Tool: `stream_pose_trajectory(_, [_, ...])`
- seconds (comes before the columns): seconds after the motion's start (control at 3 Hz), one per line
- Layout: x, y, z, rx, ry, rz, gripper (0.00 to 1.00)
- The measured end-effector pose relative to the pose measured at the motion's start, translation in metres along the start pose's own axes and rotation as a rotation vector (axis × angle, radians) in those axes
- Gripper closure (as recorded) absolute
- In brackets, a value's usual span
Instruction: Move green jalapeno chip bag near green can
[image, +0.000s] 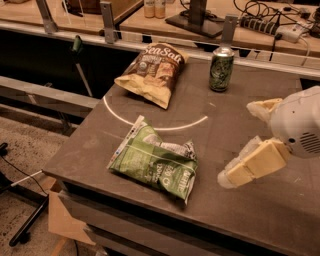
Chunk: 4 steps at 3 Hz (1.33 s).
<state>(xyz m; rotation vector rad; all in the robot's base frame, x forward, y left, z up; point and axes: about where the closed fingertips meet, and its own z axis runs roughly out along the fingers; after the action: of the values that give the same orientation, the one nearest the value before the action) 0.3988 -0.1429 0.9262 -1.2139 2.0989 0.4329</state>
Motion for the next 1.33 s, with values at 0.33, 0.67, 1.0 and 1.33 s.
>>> stream_pose_trajectory(0.33, [-0.013, 0.018, 0.033, -0.069, -0.049, -0.059, 0.00])
stream_pose_trajectory(0.67, [-0.031, 0.029, 0.070, -0.118, -0.091, -0.184, 0.00])
stream_pose_trajectory(1.0, [-0.042, 0.031, 0.116, -0.177, -0.107, -0.267, 0.23])
stream_pose_trajectory(1.33, [-0.040, 0.033, 0.141, -0.232, -0.073, -0.296, 0.47])
